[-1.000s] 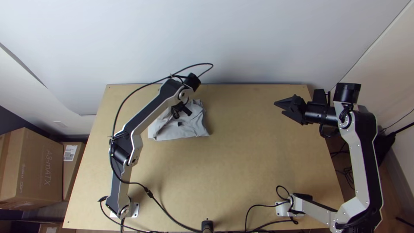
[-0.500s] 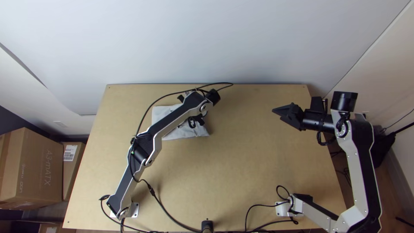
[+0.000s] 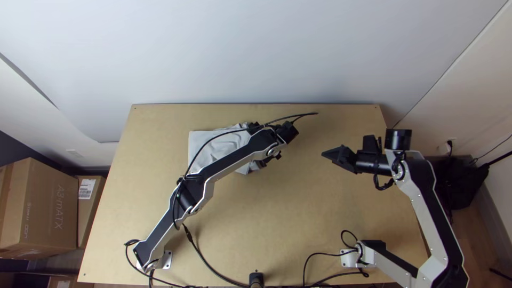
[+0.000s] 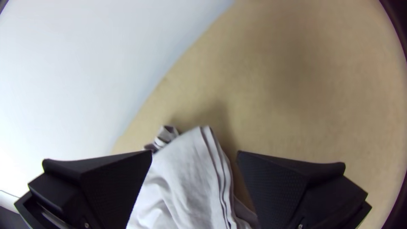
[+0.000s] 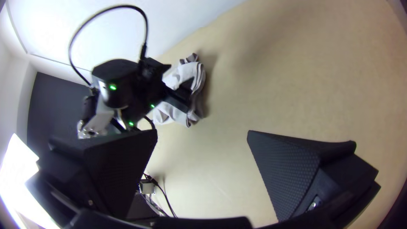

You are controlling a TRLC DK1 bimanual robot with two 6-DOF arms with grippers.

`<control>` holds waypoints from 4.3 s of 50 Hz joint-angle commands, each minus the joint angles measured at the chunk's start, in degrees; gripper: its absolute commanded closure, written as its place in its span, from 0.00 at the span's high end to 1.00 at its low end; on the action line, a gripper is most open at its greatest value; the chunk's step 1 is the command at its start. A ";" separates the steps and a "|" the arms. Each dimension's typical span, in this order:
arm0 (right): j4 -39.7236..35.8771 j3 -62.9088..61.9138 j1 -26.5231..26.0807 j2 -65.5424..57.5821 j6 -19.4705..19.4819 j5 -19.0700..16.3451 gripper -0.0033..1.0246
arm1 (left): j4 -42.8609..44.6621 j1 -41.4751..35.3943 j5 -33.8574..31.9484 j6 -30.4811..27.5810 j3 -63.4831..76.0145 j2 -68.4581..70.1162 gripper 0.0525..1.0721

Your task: Fold the t-shirt

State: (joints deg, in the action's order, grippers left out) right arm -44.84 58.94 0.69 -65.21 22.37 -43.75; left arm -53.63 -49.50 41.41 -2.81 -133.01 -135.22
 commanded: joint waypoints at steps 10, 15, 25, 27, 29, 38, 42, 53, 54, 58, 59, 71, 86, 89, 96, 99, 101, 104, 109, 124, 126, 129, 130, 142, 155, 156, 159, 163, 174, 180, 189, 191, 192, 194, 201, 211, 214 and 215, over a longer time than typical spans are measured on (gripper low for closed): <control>10.74 -2.07 11.70 -10.82 3.38 1.65 0.95 | 0.89 4.06 -0.01 0.79 -1.29 17.09 0.95; 13.55 0.48 16.10 -17.32 4.44 1.91 0.95 | -0.16 5.55 -1.15 1.67 -1.20 22.28 0.95; 14.43 9.97 24.01 -32.17 4.61 3.58 0.95 | -3.24 9.77 -1.15 3.16 -0.76 32.47 0.95; 14.96 12.17 25.50 -34.72 4.79 4.02 0.95 | -3.59 10.47 -1.24 3.69 -0.67 34.67 0.95; 15.40 14.28 26.56 -37.01 4.96 4.46 0.95 | -4.21 11.70 -1.24 4.21 -0.23 36.78 0.95; 15.84 26.14 30.34 -48.43 6.11 5.87 0.95 | -7.72 18.91 -3.44 6.59 2.67 44.78 0.95; 15.84 31.85 31.48 -53.62 6.63 7.18 0.95 | -10.62 24.01 -9.68 8.26 2.67 47.77 0.95; 15.57 45.65 32.97 -65.66 9.27 8.77 0.95 | -17.65 38.95 -21.98 9.40 2.67 52.86 0.95; 15.57 46.62 33.15 -66.45 9.36 8.77 0.95 | -18.18 40.44 -23.13 9.40 2.67 53.30 0.95; 14.96 51.80 33.59 -70.32 9.71 9.03 0.95 | -20.47 46.24 -28.05 9.14 2.67 54.45 0.95; 14.87 53.04 33.76 -71.46 9.97 9.12 0.95 | -20.99 47.56 -28.75 9.14 2.67 54.80 0.95; 8.54 70.09 34.29 -83.24 10.85 9.21 0.83 | -25.21 59.69 -35.52 6.50 2.67 57.35 0.95; 7.93 65.34 29.19 -82.36 9.89 11.40 0.02 | -27.67 66.37 -37.98 3.78 2.93 58.58 0.95; 9.16 61.21 26.91 -79.99 9.45 12.11 0.02 | -27.50 67.86 -39.56 3.42 2.93 58.49 0.95; 13.99 49.17 20.23 -72.34 7.95 12.28 0.02 | -26.62 68.22 -40.18 3.34 2.93 57.96 0.95; 15.31 43.72 16.45 -68.65 6.81 12.28 0.02 | -26.18 68.22 -40.35 3.34 2.93 57.70 0.95; 16.19 40.55 14.08 -66.36 5.84 12.28 0.02 | -25.74 68.30 -40.53 3.34 2.93 57.52 0.95; 17.51 35.90 9.95 -63.11 4.79 12.28 0.02 | -25.30 68.39 -40.70 3.34 3.02 57.35 0.95; 18.47 30.36 2.12 -58.89 2.68 12.28 0.02 | -24.86 69.18 -41.58 3.34 3.02 56.73 0.95; 21.11 24.38 -20.64 -53.44 0.57 12.19 0.02 | -22.22 69.62 -43.08 3.34 4.34 55.33 0.95; 21.11 24.65 -22.92 -53.44 0.04 12.19 0.02 | -22.05 69.62 -43.17 3.34 4.34 54.89 0.95; 21.20 25.44 -25.83 -53.71 -0.57 12.19 0.02 | -21.87 69.62 -44.48 3.34 4.51 54.45 0.95; 21.20 25.97 -26.88 -53.97 -0.66 12.19 0.02 | -21.78 69.62 -44.92 3.42 4.60 54.36 0.95; 20.41 29.13 -32.86 -54.23 -2.68 11.84 0.79 | -20.11 68.92 -46.42 3.60 5.57 53.48 0.95; 26.56 29.48 -35.93 -41.58 -5.67 22.48 0.96 | -18.53 68.74 -46.42 4.04 7.33 52.51 0.95; 27.00 29.48 -36.02 -40.35 -6.46 23.00 0.96 | -18.18 68.74 -46.42 4.04 7.68 52.51 0.95; 28.67 29.57 -36.46 -36.83 -7.52 23.97 0.96 | -17.65 68.57 -46.51 4.13 8.21 52.42 0.95; 29.37 30.27 -36.37 -32.00 -10.77 24.94 0.96 | -17.57 68.13 -46.51 4.13 8.38 51.81 0.95; 29.63 33.52 -32.15 -18.20 -14.11 27.84 0.96 | -15.81 65.93 -46.77 5.18 9.88 51.72 0.95; 30.86 32.64 -27.76 -9.85 -14.28 29.16 0.96 | -13.61 64.44 -46.68 5.80 11.55 53.74 0.95; 30.78 30.27 -20.90 2.10 -16.39 30.04 0.96 | -8.51 62.59 -46.68 6.32 19.54 60.42 0.95; 30.69 29.57 -19.58 4.48 -16.39 30.12 0.96 | -6.84 62.33 -46.68 6.41 22.09 62.44 0.95; 30.69 29.22 -19.15 5.62 -16.31 30.39 0.96 | -6.14 61.98 -46.68 6.41 23.50 63.59 0.95; 30.25 28.43 -18.27 7.91 -15.78 30.56 0.96 | -5.35 61.45 -46.68 6.24 26.31 65.78 0.95; 29.81 22.36 -16.07 18.36 -15.69 30.48 0.96 | 1.51 60.83 -46.68 5.80 40.37 76.86 0.95; 33.06 7.68 -12.99 33.39 -15.95 30.39 0.96 | 6.60 60.22 -46.59 5.88 56.19 90.48 0.95; 35.00 2.94 -12.03 37.70 -16.04 30.39 0.96 | 7.83 60.83 -46.59 6.15 59.97 94.17 0.95; 35.87 1.44 -11.76 39.11 -16.04 30.39 0.96 | 8.01 60.83 -46.59 6.15 61.12 95.23 0.95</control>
State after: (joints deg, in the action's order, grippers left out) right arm -11.81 67.44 -12.40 -31.97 6.96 -13.87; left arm -47.57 10.98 -4.95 2.61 -77.69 -45.06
